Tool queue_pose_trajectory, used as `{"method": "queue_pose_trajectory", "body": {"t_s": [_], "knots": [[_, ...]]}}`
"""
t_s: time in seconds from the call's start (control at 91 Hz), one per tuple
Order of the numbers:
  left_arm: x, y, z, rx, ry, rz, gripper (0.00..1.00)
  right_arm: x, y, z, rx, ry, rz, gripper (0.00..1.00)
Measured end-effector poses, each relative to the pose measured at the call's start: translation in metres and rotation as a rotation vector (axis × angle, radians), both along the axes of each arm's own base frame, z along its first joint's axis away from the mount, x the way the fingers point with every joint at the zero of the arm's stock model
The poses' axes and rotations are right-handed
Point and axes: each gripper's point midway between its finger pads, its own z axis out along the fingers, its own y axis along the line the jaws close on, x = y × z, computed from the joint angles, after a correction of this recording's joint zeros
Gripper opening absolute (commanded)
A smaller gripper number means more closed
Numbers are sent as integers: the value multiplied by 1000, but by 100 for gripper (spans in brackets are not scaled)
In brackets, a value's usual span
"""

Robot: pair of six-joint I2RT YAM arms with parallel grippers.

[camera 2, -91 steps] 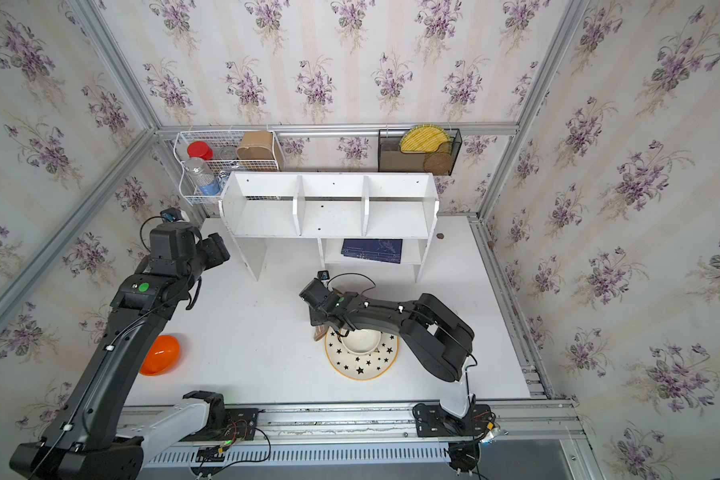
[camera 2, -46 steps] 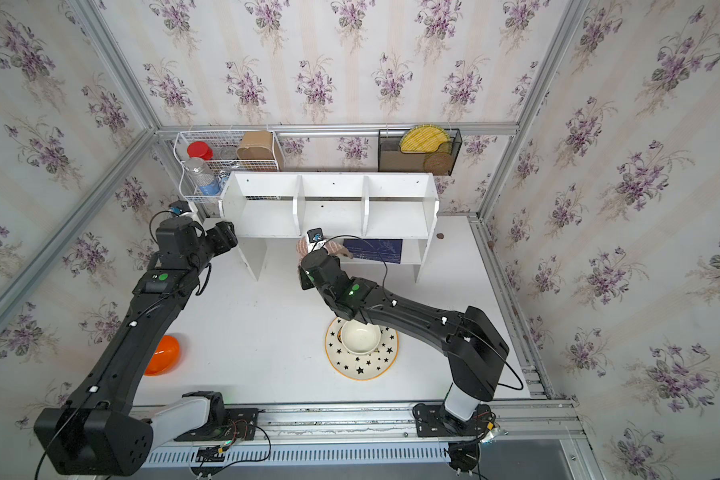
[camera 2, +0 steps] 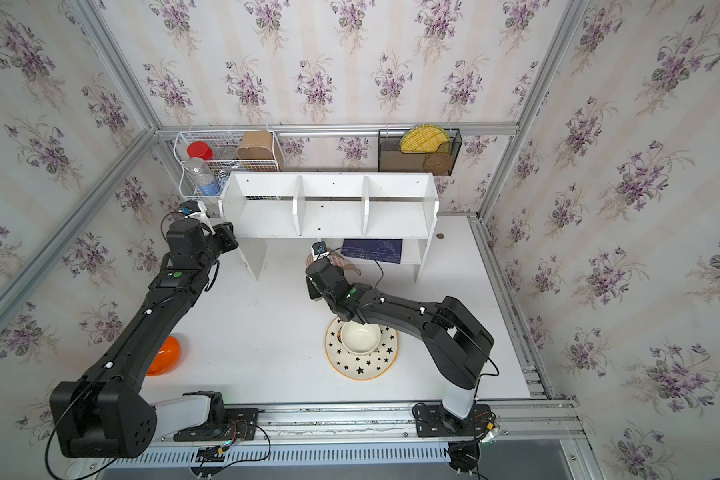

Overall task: Wipe the bookshelf clean with a cloth
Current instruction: Wipe the dust from the shelf.

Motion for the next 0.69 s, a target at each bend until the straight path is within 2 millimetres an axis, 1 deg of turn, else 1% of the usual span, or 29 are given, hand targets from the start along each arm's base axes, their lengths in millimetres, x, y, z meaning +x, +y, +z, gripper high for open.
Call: {"method": "queue_pose_trajectory", "body": {"t_s": [0.077,0.154,0.22,0.286,0.319,0.363,0.396,0.462,0.517,0.615,0.692], "knots": [[-1,0,-1,7,0,2,8,4,1,14,19,-27,-10,0],[-2,2,0,9,-7,11,0,8,-1,41,52,-76,-26,0],[-1,4,1,14,-13,19,0,11,-2,72,102,-138,-40,0],[-1,5,1,16,-13,26,0,14,-3,97,146,-187,-53,0],[-1,5,1,17,-13,26,0,15,-4,104,157,-206,-57,0],[-1,6,1,21,-13,28,0,16,-4,108,166,-219,-61,0],[-2,6,1,22,-13,28,0,16,-4,106,167,-219,-61,0],[-3,6,2,28,-17,25,0,17,-3,92,147,-204,-61,0],[-5,5,2,35,-23,21,0,16,-5,70,120,-176,-63,0],[-8,2,3,46,-30,2,0,9,-12,30,77,-107,-62,0],[-11,-6,4,54,-35,-29,0,4,-15,12,62,-73,-58,0]]}}
